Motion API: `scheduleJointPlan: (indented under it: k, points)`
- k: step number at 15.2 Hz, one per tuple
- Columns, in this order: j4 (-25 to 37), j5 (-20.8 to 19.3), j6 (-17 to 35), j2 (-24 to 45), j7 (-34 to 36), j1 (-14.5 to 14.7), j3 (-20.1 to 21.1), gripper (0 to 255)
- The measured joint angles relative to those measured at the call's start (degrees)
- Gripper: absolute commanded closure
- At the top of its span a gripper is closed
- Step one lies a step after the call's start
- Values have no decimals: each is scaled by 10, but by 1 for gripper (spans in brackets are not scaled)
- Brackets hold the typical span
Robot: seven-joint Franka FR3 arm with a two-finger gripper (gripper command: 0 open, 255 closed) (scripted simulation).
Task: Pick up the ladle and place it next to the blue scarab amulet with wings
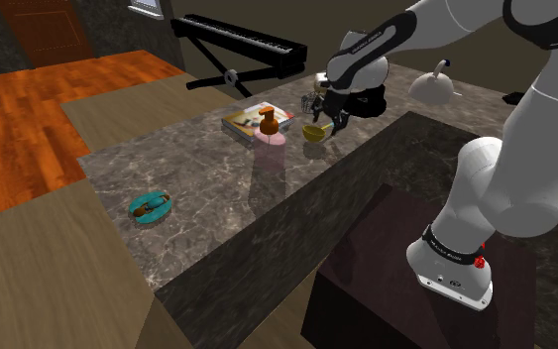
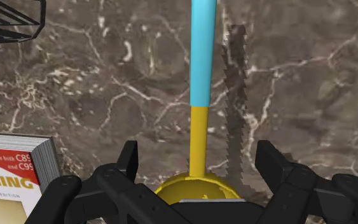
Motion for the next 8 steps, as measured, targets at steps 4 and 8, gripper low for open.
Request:
scheduleJointPlan:
  k: [4, 8]
  points:
    - [-1, 30, 14, 22, -22, 0, 1, 0]
    - [-1, 32, 15, 23, -24, -1, 2, 0]
